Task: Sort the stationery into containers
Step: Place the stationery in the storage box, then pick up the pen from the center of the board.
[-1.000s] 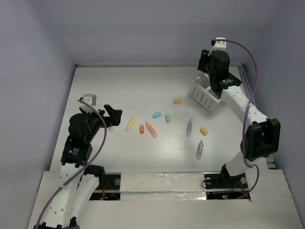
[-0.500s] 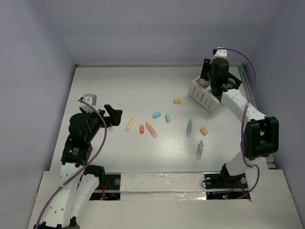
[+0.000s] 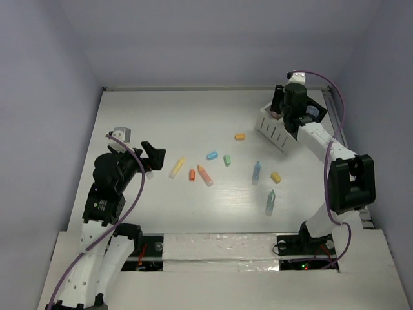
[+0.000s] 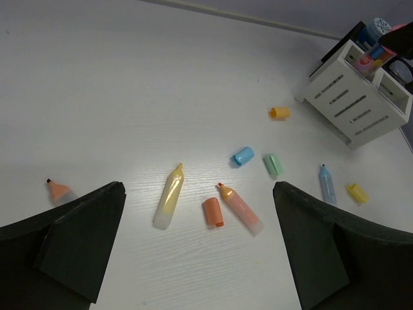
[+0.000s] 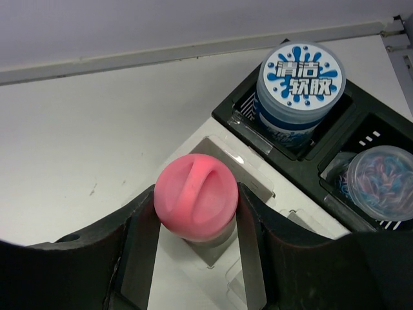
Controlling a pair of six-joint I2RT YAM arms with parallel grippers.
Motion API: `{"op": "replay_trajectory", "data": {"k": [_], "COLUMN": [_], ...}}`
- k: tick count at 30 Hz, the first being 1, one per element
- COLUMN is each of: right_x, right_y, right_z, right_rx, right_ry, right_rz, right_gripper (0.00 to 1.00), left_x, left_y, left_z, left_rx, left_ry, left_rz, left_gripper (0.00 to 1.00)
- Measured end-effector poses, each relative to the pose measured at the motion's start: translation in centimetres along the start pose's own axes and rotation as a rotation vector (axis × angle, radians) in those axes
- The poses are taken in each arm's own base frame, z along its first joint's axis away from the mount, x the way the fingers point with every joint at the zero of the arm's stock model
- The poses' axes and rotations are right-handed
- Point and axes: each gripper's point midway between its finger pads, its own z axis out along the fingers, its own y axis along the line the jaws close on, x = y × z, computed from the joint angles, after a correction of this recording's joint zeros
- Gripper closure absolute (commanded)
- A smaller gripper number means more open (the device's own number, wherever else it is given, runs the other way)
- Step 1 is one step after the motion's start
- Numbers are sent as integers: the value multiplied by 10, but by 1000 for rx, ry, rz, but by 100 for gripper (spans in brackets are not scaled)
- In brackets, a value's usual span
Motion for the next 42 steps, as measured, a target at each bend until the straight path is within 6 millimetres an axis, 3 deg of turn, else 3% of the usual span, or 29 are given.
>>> {"op": "replay_trajectory", "data": {"k": [2, 3, 11, 12, 14, 20, 25, 27, 29, 30, 31, 32, 34, 38, 42], "right_x": [6, 8, 12, 12, 10, -18, -31, -20, 1, 15, 31, 60, 84, 118, 155], "right_y": [-1, -2, 0, 1, 4, 20, 60, 84, 107, 117, 127, 140, 150, 179, 212], "right_z": [1, 1, 1, 1, -2, -32, -75, -92, -105, -112, -118, -129, -141, -167, -192], "right_rx": [6, 8, 3, -4, -20, -123, -283, -358, -429, -460, -491, -535, -576, -667, -755], "right_ry": [8, 10, 15, 17, 15, -39, -72, -53, -12, 19, 54, 127, 186, 271, 350], "right_rz": [2, 5, 25, 29, 41, 90, 115, 106, 85, 77, 64, 39, 24, -29, -93], "right_gripper": [53, 43, 15, 7, 0, 0, 0, 3, 35, 44, 87, 89, 88, 70, 65], "left_x": [0, 0, 0, 0, 0, 0, 0, -1, -3, -4, -6, -8, -8, -2, 4], "left_y": [0, 0, 0, 0, 0, 0, 0, 0, -1, -2, -4, -7, -14, -23, -25], "left_z": [0, 0, 0, 0, 0, 0, 0, -1, -1, -2, -2, -2, -1, 4, 10], "left_rx": [0, 0, 0, 0, 0, 0, -1, -5, -4, 2, 9, 25, 65, 115, 131], "left_ry": [0, 0, 0, 0, 0, 0, -1, -6, -14, -20, -26, -35, -33, 0, 31], "left_rz": [0, 0, 0, 0, 0, 0, -6, -17, -27, -32, -35, -40, -51, -79, -102], "left_gripper": [1, 1, 1, 1, 1, 1, 1, 1, 1, 1, 1, 1, 1, 1, 1]}}
